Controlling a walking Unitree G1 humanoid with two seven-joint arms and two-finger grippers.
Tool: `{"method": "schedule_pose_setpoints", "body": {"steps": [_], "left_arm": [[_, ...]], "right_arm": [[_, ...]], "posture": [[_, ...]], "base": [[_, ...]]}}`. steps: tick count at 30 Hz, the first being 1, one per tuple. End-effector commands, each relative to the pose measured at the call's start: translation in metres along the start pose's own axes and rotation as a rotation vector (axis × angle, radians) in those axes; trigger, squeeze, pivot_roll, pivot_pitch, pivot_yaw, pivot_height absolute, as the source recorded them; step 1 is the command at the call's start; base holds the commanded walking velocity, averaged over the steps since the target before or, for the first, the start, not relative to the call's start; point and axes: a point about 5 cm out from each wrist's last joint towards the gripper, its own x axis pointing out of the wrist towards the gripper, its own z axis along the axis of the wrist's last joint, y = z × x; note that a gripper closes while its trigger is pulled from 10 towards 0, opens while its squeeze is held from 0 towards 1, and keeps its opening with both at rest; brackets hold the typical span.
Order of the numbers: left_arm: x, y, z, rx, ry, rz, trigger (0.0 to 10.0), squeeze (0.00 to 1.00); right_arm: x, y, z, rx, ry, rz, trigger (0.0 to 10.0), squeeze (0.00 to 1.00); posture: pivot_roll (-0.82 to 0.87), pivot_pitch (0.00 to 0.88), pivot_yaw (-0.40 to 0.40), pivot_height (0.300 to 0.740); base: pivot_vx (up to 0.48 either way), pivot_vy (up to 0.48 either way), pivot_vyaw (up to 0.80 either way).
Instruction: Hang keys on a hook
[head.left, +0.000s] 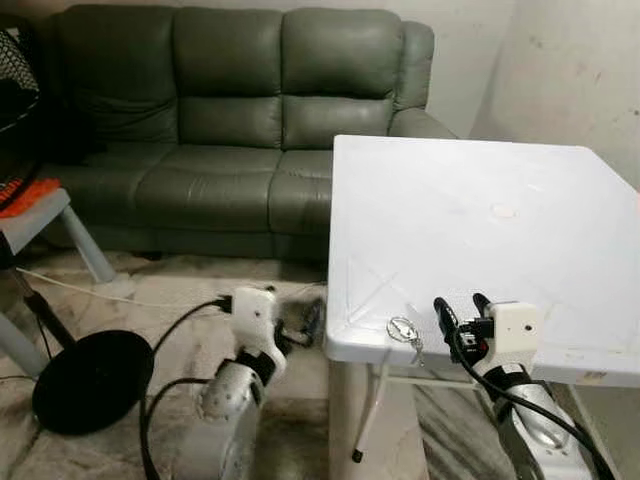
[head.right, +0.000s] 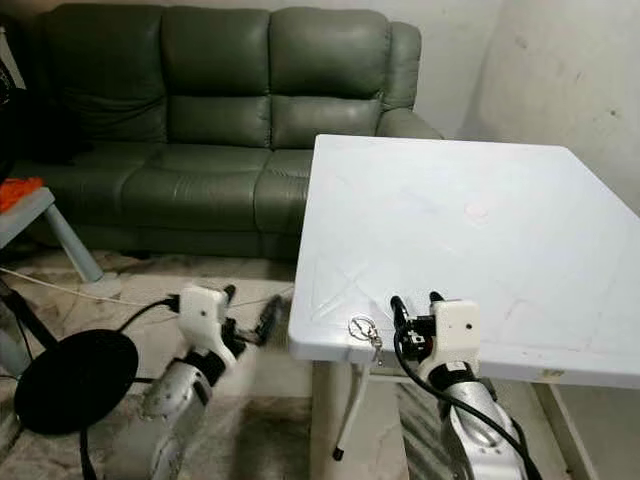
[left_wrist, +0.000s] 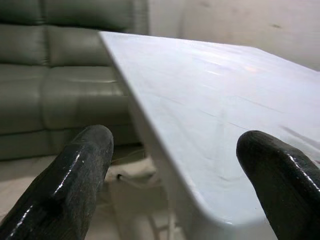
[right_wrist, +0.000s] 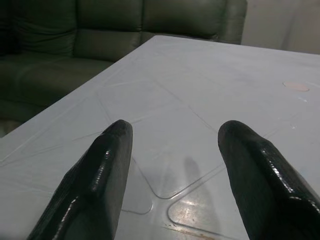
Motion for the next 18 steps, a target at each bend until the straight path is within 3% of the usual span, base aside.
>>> {"method": "schedule_pose_setpoints", "body": {"steps": [1,9,18], "left_arm": [[-0.001,-0.004,0.005,0.019,-0.020,-0.026,10.0,0.00],[-0.005,-0.018,0.001,0.017,0.008,-0.100,10.0,0.00],[-0.007,-0.022,0.000,0.019,0.030,-0.127,10.0,0.00]], "right_arm": [[-0.002,0.000,0.002,-0.004,0.001,0.025,10.0,0.00],[-0.005,0.002,0.003,-0.025,0.041,0.167,10.0,0.00],[-0.008,0.010,-0.003,-0.028,0.117,0.198,10.0,0.00]], "posture": [[-0.01,0.000,-0.037,0.740],[-0.01,0.000,-0.040,0.740],[-0.02,0.000,-0.037,0.740]], "base": [[0.000,0.000,0.00],[0.000,0.000,0.00],[0.000,0.000,0.00]]}}
